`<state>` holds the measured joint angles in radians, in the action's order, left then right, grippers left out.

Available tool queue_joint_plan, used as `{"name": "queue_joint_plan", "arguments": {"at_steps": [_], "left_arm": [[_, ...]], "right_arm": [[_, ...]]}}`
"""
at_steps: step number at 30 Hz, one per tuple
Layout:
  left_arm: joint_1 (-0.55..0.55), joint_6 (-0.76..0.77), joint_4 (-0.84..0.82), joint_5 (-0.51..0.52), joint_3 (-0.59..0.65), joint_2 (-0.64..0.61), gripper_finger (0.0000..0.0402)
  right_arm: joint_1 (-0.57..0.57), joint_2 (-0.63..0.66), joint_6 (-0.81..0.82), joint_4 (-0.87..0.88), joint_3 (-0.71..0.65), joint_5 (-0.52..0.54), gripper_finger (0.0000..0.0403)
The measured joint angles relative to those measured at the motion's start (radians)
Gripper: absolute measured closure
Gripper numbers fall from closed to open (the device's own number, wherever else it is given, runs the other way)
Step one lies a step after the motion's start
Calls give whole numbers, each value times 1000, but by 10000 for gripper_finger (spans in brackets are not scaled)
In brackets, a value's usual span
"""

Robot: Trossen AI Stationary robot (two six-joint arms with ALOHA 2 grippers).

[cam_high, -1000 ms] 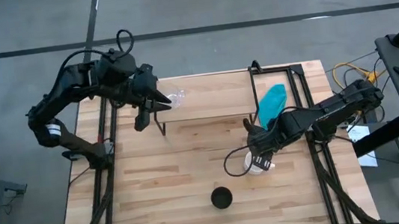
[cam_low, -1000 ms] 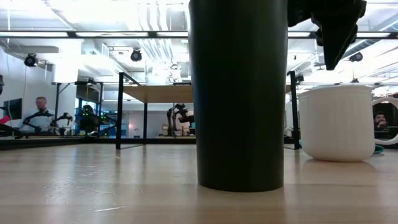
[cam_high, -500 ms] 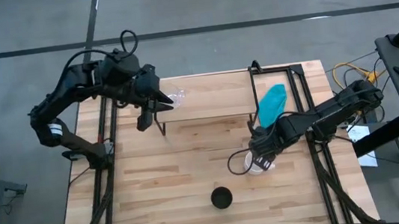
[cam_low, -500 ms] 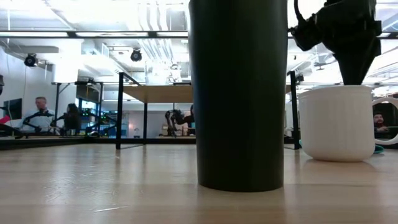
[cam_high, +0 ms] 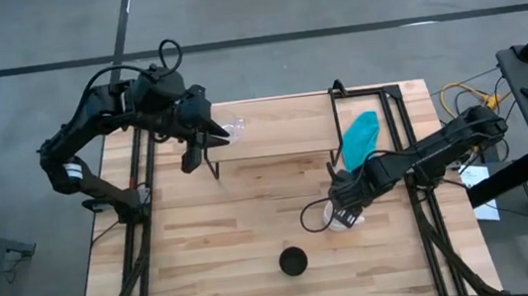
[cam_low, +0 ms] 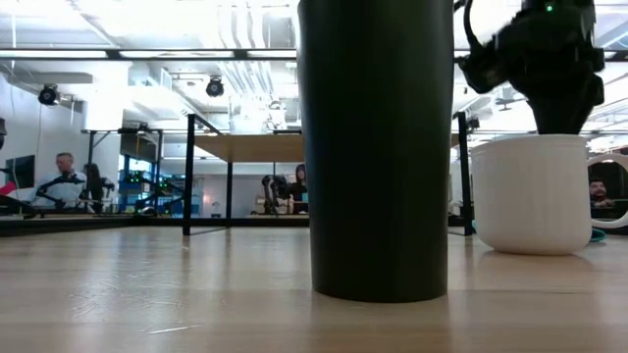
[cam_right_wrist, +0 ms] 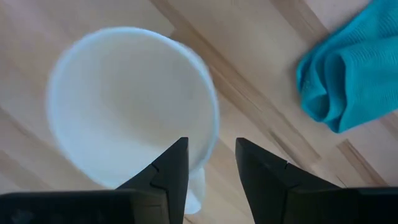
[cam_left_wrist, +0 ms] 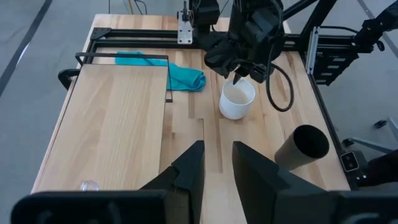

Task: Stack small to large cups/mugs on shelf
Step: Put the white mug on the shelf

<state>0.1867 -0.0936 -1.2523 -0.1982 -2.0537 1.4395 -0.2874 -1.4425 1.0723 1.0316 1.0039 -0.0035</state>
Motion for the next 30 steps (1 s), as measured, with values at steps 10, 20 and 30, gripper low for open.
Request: {"name": "queue_joint_plan", "arguments": {"at_steps": [10,20,30], "left_arm": [[0,0,14,0,0,0,333],[0,0,14,0,0,0,333],[0,0,14,0,0,0,333]], "right_arm": [[0,0,11,-47,-9,0,275],[0,0,2,-52,-10,0,276],[0,0,-10,-58,-16,6,313]]}}
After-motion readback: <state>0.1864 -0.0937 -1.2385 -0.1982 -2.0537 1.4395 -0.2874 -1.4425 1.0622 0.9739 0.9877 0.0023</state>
